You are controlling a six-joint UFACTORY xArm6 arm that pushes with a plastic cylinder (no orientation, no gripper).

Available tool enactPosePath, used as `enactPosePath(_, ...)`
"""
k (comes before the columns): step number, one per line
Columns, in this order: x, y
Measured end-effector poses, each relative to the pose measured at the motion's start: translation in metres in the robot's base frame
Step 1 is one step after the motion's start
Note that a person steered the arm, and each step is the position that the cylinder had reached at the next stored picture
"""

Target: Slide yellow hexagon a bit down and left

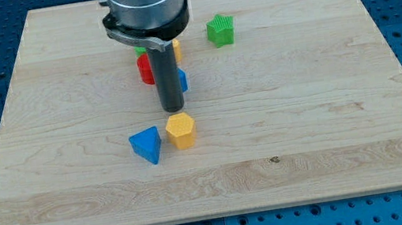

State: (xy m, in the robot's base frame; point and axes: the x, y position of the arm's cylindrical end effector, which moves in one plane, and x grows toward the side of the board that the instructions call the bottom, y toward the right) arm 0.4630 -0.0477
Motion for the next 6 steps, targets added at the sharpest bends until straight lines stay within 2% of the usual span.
enactPosePath(3,-0.019,-0.002)
enactPosePath(4,-0.010,0.023)
enactPosePath(5,0.028,0.033)
enactPosePath(6,0.051,-0.011)
